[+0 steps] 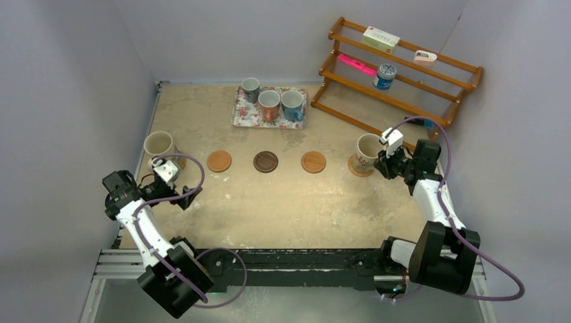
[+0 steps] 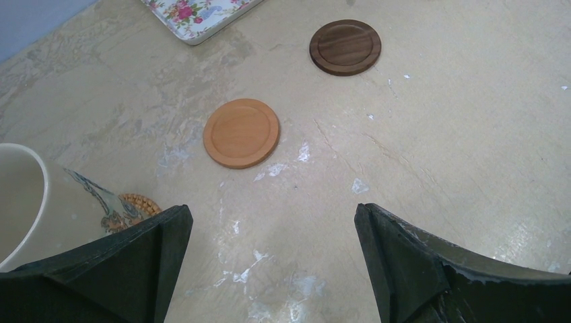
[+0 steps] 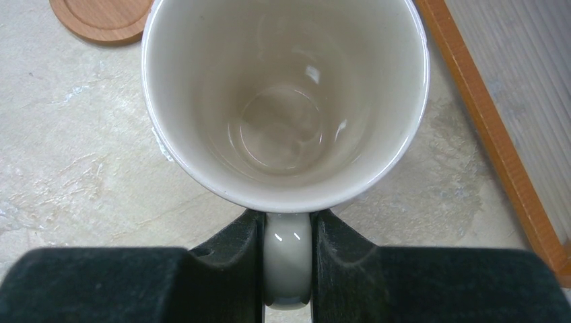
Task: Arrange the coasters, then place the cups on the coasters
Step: Place the cup on the coaster.
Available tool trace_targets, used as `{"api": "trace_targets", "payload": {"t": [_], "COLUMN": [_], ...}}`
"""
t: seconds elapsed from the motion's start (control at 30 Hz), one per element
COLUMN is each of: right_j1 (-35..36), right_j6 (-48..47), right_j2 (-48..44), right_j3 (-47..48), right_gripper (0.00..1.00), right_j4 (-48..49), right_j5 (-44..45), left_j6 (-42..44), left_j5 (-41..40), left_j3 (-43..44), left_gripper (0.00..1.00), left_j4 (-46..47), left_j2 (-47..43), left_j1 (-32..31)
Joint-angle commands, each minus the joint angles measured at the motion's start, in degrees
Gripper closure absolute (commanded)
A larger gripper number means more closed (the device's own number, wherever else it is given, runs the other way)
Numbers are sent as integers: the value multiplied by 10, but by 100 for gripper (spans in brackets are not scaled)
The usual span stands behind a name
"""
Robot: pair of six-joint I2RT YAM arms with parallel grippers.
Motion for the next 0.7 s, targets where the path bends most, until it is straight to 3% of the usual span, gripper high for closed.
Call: {"api": "trace_targets", "payload": {"t": [0.0, 0.27, 0.67], "right_j1": [-2, -2, -2], "right_j6": [-11, -18, -23], "right_j2": [-11, -19, -11], "right_j3": [14, 16, 25], "right_gripper": [100, 100, 84], "right_j4": [46, 19, 2], "right_j5": [-33, -31, -32], "left_j6": [24, 27, 34], "left_j5": [32, 32, 33], "left_j3": [16, 17, 18], "left_gripper": [0, 0, 0], "left_j4": [-9, -12, -19], "left_j2": [0, 2, 2], "left_j1": [5, 5, 5]}}
